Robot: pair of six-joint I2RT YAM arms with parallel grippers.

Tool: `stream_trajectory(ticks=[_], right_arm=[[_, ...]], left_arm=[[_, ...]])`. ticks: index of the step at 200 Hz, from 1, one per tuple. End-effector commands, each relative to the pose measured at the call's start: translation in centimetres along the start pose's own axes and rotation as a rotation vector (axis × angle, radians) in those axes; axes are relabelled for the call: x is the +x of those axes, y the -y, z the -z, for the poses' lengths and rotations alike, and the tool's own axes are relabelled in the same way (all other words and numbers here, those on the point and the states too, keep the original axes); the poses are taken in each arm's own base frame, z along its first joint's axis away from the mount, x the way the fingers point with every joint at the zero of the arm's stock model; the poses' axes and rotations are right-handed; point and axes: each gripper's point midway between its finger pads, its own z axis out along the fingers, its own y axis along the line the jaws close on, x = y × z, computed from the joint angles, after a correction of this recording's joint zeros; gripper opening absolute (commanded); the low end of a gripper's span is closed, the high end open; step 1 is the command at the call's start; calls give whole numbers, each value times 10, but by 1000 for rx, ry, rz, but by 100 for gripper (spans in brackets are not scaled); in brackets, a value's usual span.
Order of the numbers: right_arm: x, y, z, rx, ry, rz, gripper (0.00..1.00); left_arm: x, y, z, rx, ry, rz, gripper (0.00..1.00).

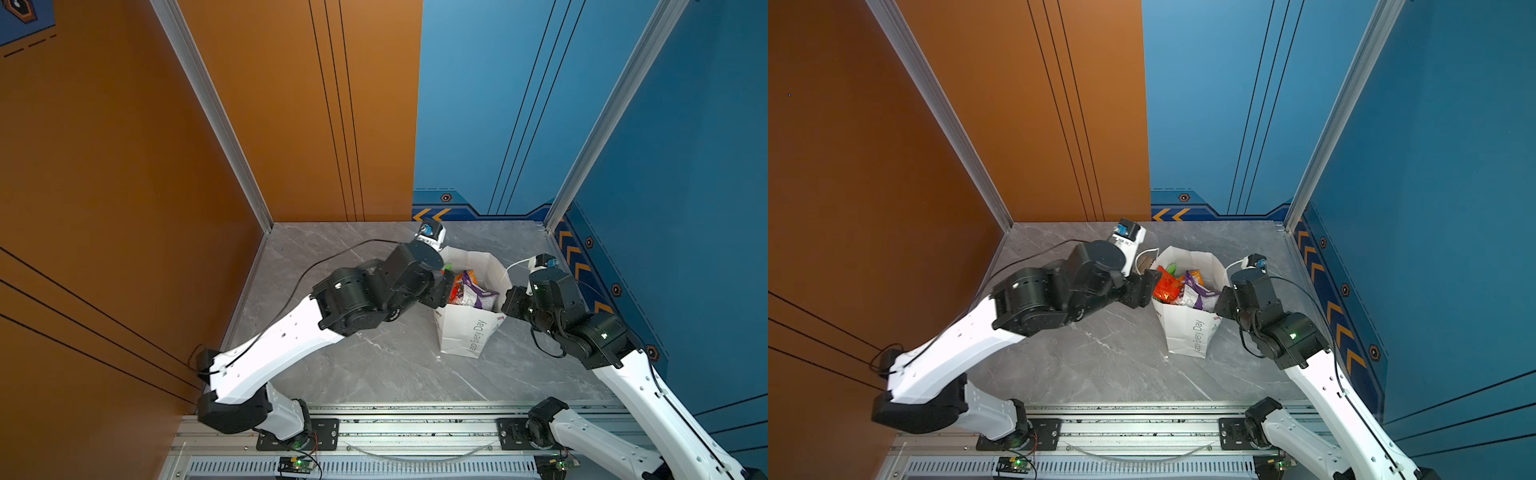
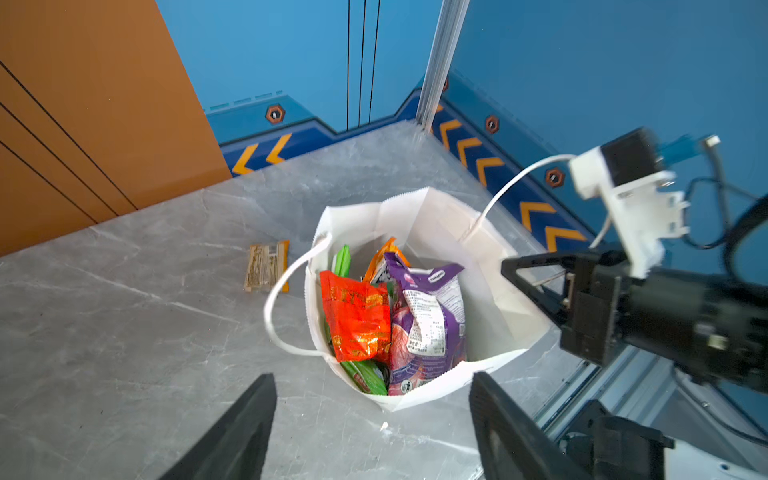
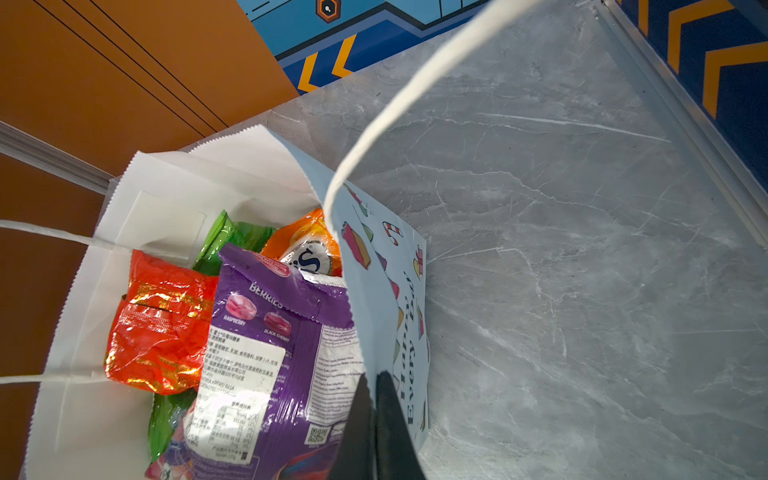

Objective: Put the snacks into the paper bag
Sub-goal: 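Withdraw the left gripper from the bag toward the tan snack bar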

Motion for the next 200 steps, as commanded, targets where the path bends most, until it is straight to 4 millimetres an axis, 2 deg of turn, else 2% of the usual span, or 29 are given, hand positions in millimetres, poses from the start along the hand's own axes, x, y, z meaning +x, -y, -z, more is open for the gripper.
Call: stream_trajectory(ticks=[1, 23, 47, 65, 82, 110, 161, 200], right_arm=[[-3, -1, 4, -18, 16, 2, 0], [-3, -1, 4, -19, 15, 3, 0], [-3, 0, 4, -16, 16, 2, 0], [-3, 0, 4, -16, 15, 1, 0], [-4, 0, 4, -17, 15, 1, 0], [-4, 0, 5, -17, 15, 3, 0], [-2, 2, 4, -12, 12, 4, 0], [-2, 2, 4, -15, 10, -1, 0]], left_arm=[[-16, -22, 10, -5, 97, 70, 77], [-16, -67, 18, -81, 135, 184, 78], [-2, -123, 14, -167, 125, 344, 80], [16, -158, -1, -210, 81, 449, 81], [34, -179, -24, -209, 9, 536, 81], [58, -196, -61, -202, -84, 596, 81], [90, -214, -125, -201, -220, 630, 83], [121, -227, -182, -245, -345, 583, 82]])
